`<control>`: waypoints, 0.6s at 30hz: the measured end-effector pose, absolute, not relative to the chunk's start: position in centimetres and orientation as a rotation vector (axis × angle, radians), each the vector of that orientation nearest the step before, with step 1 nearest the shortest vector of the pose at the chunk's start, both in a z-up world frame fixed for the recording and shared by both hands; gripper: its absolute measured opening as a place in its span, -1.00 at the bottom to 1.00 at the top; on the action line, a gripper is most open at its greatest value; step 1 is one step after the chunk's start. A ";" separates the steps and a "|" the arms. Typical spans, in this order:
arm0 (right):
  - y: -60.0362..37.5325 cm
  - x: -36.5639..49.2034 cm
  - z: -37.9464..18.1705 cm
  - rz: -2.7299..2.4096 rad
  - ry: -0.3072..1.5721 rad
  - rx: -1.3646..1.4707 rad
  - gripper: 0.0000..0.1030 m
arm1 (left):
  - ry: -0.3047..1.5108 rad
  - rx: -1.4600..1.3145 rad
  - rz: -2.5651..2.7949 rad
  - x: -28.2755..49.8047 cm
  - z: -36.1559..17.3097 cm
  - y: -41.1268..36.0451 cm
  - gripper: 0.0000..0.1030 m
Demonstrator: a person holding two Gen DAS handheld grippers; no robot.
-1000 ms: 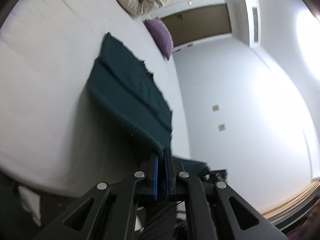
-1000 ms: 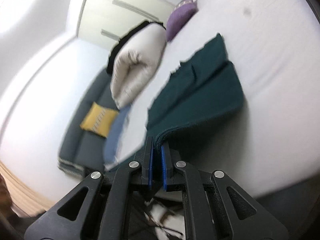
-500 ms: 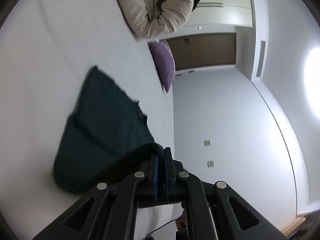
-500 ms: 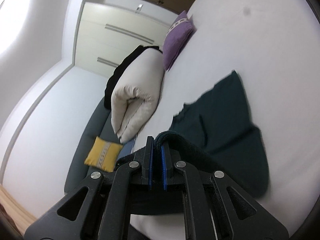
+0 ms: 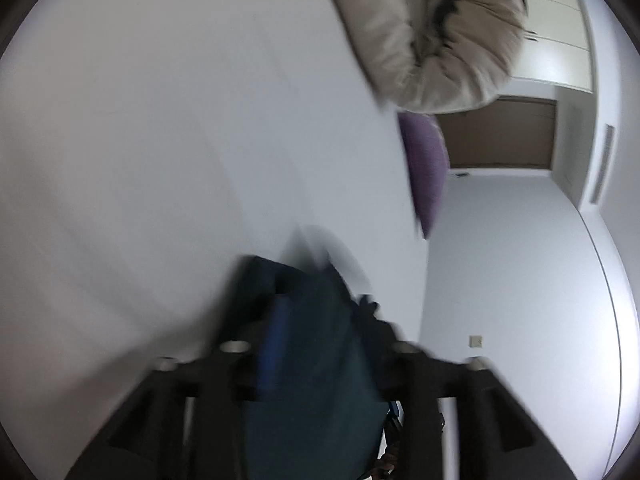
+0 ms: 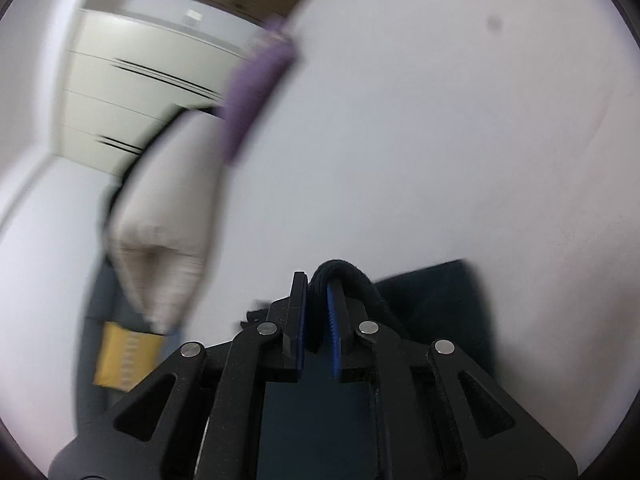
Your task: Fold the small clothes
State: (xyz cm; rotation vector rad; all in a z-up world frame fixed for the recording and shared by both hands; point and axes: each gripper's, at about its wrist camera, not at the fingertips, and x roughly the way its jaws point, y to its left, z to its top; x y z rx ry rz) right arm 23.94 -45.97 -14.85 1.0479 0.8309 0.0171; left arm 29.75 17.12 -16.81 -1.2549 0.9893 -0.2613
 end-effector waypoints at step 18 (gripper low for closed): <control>-41.5 12.4 -10.6 -0.017 0.882 0.483 -0.08 | 0.978 -0.599 -0.246 18.1 -14.1 11.2 0.35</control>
